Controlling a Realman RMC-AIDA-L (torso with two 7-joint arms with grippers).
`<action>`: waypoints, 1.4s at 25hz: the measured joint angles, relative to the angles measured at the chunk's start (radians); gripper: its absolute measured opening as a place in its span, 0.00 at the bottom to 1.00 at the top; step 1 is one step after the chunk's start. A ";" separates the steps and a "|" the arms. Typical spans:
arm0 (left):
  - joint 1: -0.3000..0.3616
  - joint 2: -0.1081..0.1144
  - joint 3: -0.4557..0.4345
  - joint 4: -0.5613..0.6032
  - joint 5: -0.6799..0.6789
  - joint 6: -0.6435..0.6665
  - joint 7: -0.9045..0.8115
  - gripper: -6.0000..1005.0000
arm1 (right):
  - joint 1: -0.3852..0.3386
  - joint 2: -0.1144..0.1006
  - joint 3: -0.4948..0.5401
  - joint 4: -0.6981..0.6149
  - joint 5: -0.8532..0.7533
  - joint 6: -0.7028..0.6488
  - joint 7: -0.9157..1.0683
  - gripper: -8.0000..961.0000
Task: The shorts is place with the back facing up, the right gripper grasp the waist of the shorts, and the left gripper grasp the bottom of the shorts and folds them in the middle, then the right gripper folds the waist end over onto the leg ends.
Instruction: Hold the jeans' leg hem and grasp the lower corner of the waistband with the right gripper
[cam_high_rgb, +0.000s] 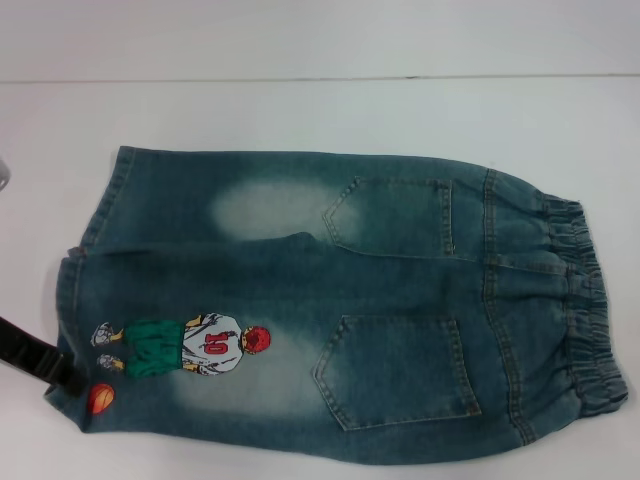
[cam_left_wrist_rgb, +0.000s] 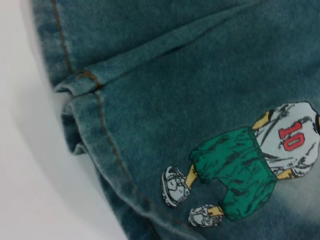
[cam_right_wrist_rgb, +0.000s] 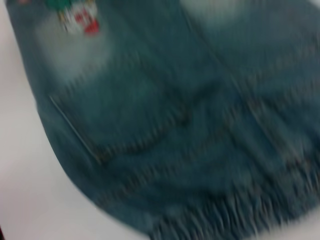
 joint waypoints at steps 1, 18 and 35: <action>0.000 0.000 0.004 0.000 0.000 0.002 0.001 0.06 | 0.010 0.003 -0.014 0.005 -0.043 0.000 0.015 0.93; 0.008 0.000 0.013 0.005 0.002 -0.002 0.001 0.07 | 0.017 0.033 -0.118 0.131 -0.067 0.012 0.027 0.92; 0.009 0.000 0.016 0.006 0.002 -0.006 0.000 0.07 | 0.024 0.031 -0.111 0.220 -0.016 0.089 -0.007 0.92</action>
